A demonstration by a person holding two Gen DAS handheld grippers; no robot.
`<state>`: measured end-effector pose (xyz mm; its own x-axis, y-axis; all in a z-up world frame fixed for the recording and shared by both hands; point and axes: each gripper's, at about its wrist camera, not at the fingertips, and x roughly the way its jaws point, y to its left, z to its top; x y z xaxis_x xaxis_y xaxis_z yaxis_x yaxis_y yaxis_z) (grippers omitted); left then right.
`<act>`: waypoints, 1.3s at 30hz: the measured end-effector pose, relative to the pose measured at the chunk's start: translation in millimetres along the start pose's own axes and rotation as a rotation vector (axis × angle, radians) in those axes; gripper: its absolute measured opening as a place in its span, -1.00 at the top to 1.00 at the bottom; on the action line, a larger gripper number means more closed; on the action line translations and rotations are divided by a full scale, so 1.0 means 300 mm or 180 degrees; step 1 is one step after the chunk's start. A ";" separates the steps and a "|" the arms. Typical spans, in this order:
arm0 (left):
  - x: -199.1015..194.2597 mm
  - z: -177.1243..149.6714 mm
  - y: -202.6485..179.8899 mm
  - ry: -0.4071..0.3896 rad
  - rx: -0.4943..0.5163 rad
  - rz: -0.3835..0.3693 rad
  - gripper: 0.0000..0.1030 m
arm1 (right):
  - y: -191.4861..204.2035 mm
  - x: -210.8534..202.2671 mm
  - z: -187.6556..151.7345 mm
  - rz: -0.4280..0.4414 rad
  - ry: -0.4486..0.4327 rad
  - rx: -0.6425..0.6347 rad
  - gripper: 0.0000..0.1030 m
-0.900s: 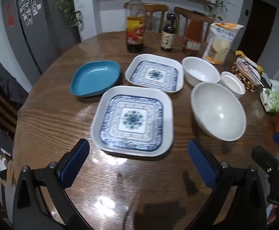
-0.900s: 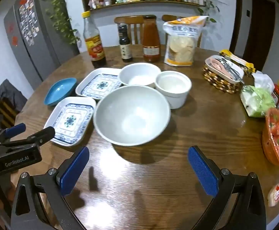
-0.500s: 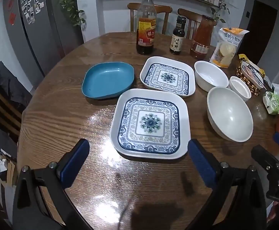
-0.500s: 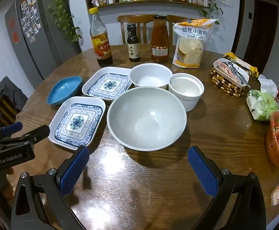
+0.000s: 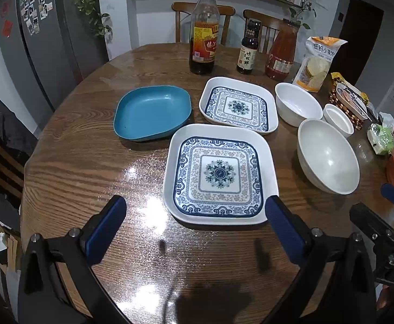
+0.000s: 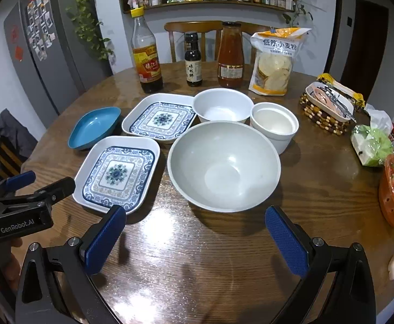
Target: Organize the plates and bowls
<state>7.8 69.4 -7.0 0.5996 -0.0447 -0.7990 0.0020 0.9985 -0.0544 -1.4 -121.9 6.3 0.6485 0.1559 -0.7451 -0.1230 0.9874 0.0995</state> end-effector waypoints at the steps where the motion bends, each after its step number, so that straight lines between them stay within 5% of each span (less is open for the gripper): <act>1: 0.005 -0.002 0.005 0.0013 0.0005 -0.0001 -0.99 | 0.006 0.001 -0.002 -0.0006 0.0003 0.0001 -1.00; 17: 0.033 0.003 0.017 0.0067 0.0099 -0.0084 -0.99 | 0.050 0.023 -0.030 -0.0014 0.0102 0.0061 -1.00; 39: 0.092 0.034 0.053 0.0091 0.0093 -0.0007 -0.99 | 0.102 0.138 -0.038 0.0586 0.0432 0.0262 -1.00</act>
<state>32.6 84.2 -23.7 0.5764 -0.0475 -0.8158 0.0270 0.9989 -0.0391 13.1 -85.5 -29.0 0.5133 0.3338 -0.7907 -0.1646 0.9425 0.2910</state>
